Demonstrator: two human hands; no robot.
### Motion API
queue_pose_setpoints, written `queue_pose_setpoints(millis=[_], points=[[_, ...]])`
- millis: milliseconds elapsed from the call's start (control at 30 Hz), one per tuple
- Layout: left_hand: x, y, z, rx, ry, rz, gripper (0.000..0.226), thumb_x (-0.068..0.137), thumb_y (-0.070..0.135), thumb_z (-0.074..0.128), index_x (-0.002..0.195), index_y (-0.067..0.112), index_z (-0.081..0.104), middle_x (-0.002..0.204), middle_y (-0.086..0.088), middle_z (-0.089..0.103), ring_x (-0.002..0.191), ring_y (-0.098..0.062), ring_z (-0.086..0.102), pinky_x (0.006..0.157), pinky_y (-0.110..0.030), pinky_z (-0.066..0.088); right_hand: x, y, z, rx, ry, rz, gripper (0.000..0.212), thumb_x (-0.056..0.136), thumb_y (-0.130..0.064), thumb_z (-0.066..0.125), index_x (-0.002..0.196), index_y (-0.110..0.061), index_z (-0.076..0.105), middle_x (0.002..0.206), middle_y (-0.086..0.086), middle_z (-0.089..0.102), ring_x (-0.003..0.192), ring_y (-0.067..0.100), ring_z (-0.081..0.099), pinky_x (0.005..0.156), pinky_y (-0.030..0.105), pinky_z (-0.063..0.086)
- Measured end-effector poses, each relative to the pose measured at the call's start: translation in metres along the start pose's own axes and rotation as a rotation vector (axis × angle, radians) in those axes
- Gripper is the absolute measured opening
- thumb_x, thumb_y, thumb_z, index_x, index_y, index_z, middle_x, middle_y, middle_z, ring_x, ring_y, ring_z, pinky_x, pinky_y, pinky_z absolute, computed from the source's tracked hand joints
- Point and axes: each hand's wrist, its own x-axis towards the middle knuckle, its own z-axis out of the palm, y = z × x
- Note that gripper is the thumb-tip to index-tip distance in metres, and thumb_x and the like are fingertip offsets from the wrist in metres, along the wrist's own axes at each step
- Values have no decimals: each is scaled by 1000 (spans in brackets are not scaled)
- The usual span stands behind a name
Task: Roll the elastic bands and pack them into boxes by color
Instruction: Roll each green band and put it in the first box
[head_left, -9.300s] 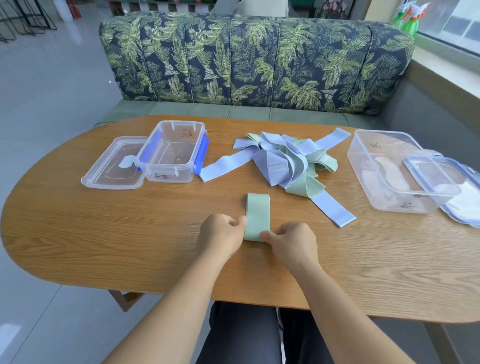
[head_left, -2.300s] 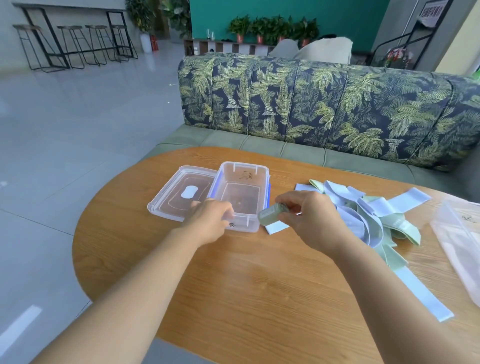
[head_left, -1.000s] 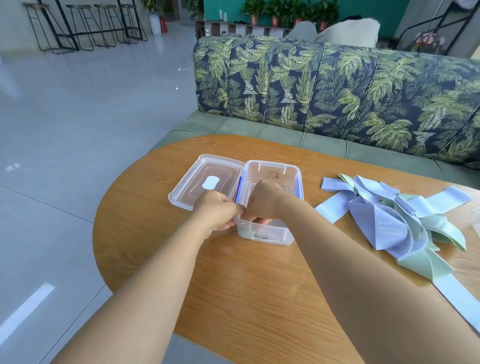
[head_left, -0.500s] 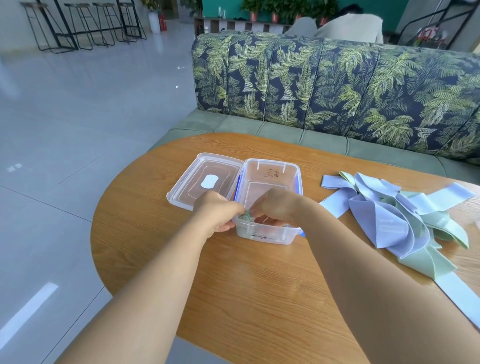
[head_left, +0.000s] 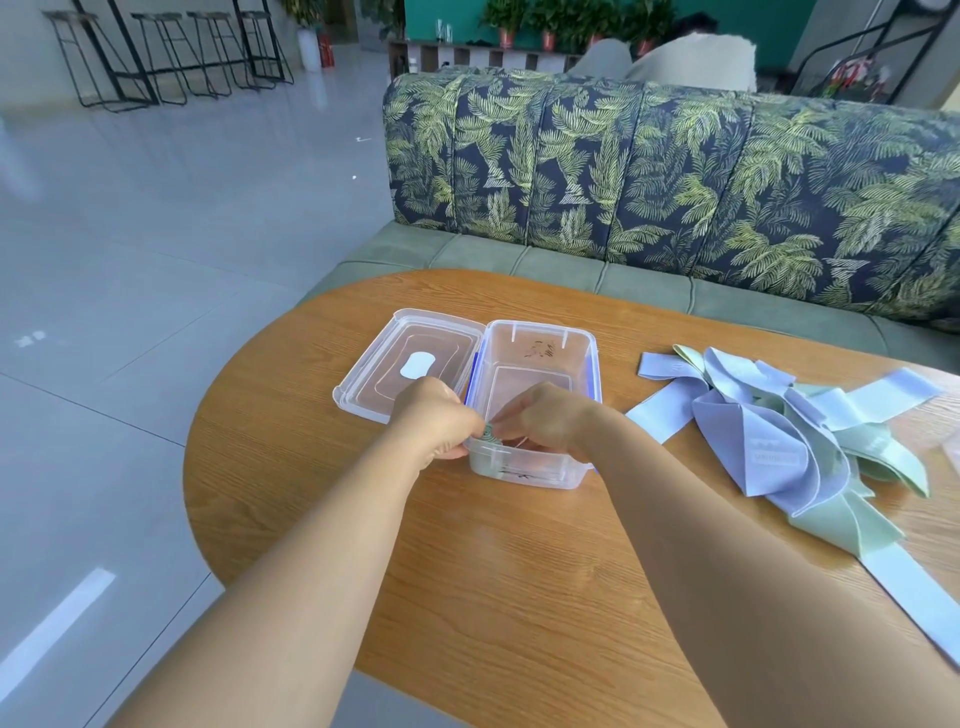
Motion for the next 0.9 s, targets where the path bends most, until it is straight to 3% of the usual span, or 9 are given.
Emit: queue_pose_setpoints(millis=[100,200,300,433,533,633,733,900], points=[[-4,1,2,19,25,9,16,76,-7,69,82,5,62,95,-12,63,90,-28,68,73,-40,61,-1,1,2,35,9,-27,16,92,-12,65,106,-10,72,97,5,70,97,20,64,99,33,50],[-4,1,4,54,45,28,13,78,-8,66,90,-1,65,93,-10,60,90,-29,67,71,-40,62,-5,2,4,55,34,-35,13,92,-13,64,102,-11,72,90,2,69,95,20,62,98,35,48],[-4,2,6,95,53,31,14,80,-6,65,93,-1,65,90,-8,59,88,-29,67,70,-39,62,-7,2,4,26,38,-36,16,92,-15,64,102,-8,74,108,9,72,109,26,63,102,38,48],[-2,5,6,164,53,11,22,78,-2,66,99,2,64,101,-11,62,89,-28,67,66,-36,62,-6,-4,3,-58,32,-50,26,93,-13,61,112,1,70,114,17,70,90,20,59,100,39,49],[-2,8,3,138,21,-34,29,75,1,70,103,4,64,104,-12,66,86,-26,70,66,-35,62,-6,-6,3,-86,24,-41,28,94,-11,59,116,2,68,107,14,70,88,18,54,96,36,50],[-3,8,-1,116,-17,-68,35,77,4,71,109,8,60,106,-11,68,79,-19,72,73,-33,61,-7,-5,2,-46,12,-25,30,95,-14,59,119,1,67,113,15,70,90,18,55,96,37,49],[-3,9,-4,85,-54,-93,41,78,4,73,115,9,57,107,-11,69,81,-18,72,76,-33,60,-6,-3,1,-20,1,-19,28,95,-16,61,119,-6,68,98,4,68,105,23,64,102,38,48],[-3,11,-3,116,-52,-94,41,78,3,72,117,6,57,105,-14,69,82,-18,72,80,-35,59,-2,-2,-1,28,-17,-4,24,96,-17,58,117,-9,66,86,-1,64,88,17,57,88,31,50]])
